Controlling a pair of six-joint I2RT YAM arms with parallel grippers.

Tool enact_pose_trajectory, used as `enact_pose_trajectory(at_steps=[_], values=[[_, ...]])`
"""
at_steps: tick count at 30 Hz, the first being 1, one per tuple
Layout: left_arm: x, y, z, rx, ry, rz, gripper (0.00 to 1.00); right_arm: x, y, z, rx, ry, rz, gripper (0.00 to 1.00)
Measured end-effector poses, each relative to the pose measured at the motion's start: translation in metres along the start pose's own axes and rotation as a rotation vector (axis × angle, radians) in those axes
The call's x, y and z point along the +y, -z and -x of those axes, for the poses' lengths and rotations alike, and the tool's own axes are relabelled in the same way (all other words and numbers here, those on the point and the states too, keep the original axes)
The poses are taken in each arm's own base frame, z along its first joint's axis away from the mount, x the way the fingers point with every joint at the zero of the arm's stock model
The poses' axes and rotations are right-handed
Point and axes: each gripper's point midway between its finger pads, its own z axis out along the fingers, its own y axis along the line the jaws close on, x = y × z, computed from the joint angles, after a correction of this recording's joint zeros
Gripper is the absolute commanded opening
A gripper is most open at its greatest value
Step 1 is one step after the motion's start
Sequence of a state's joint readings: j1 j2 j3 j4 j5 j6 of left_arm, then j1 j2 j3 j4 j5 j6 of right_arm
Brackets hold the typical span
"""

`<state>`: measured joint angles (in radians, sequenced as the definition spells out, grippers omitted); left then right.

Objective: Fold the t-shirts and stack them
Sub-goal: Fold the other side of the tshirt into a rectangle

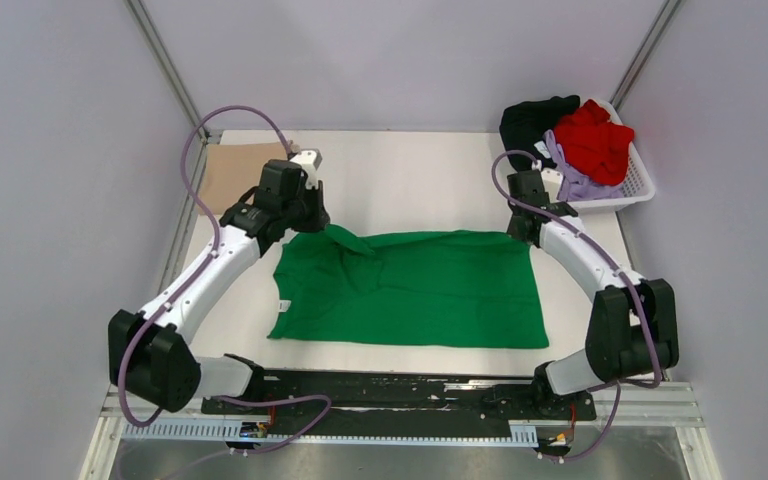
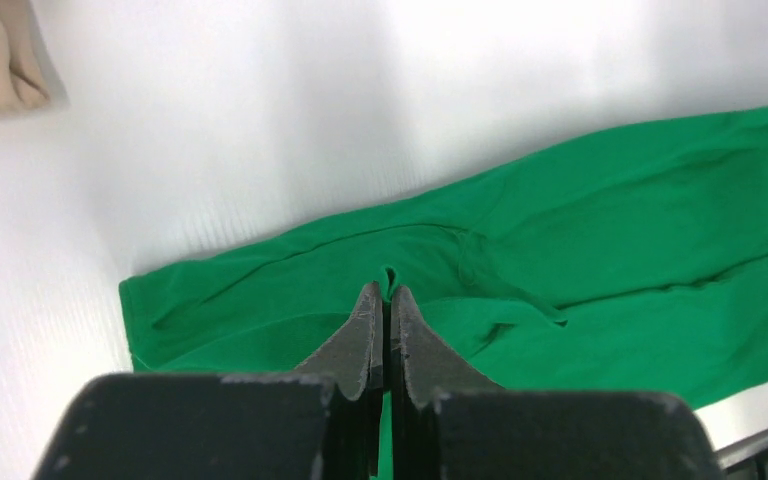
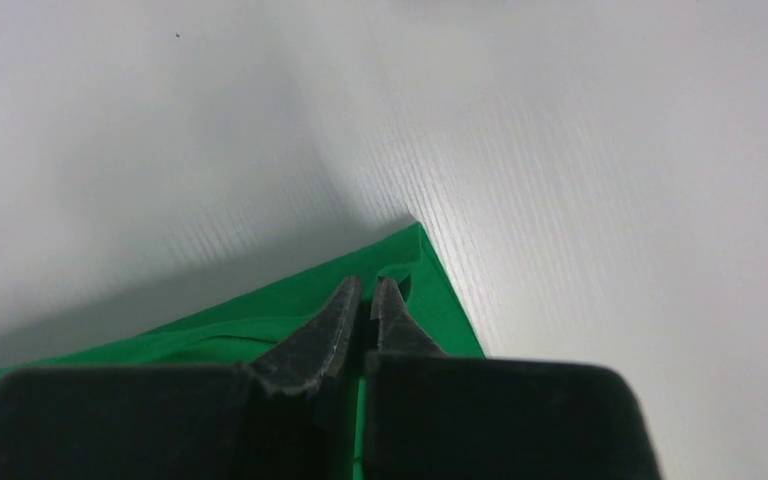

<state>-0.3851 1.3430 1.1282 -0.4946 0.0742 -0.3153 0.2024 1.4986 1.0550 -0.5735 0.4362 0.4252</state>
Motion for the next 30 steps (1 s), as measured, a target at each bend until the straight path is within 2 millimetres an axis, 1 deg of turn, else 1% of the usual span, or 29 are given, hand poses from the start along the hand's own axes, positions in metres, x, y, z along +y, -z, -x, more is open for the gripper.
enact_pose_trajectory(at_steps=[5,9,13,16,23,27,30], values=[[-0.001,0.021,-0.008,-0.029,0.037,-0.002,0.0,-0.009,0.014,-0.006,-0.002,-0.005,0.008,0.03],[0.001,0.03,-0.019,-0.026,0.059,0.004,0.0,-0.011,0.024,-0.015,0.004,-0.011,0.03,0.04],[0.003,0.033,-0.031,-0.01,0.078,0.007,0.0,-0.013,0.034,-0.024,0.019,-0.009,0.04,0.05],[0.005,0.034,-0.04,0.006,0.087,0.012,0.0,-0.014,0.037,-0.03,0.029,-0.009,0.043,0.05],[0.008,0.036,-0.05,0.017,0.103,0.023,0.0,-0.017,0.041,-0.05,0.082,0.002,0.014,0.06],[0.009,0.036,-0.057,0.032,0.114,0.029,0.0,-0.023,0.043,-0.064,0.118,-0.003,-0.024,0.1],[0.01,0.035,-0.066,0.05,0.131,0.032,0.0,-0.03,0.043,-0.077,0.154,-0.015,-0.052,0.17]])
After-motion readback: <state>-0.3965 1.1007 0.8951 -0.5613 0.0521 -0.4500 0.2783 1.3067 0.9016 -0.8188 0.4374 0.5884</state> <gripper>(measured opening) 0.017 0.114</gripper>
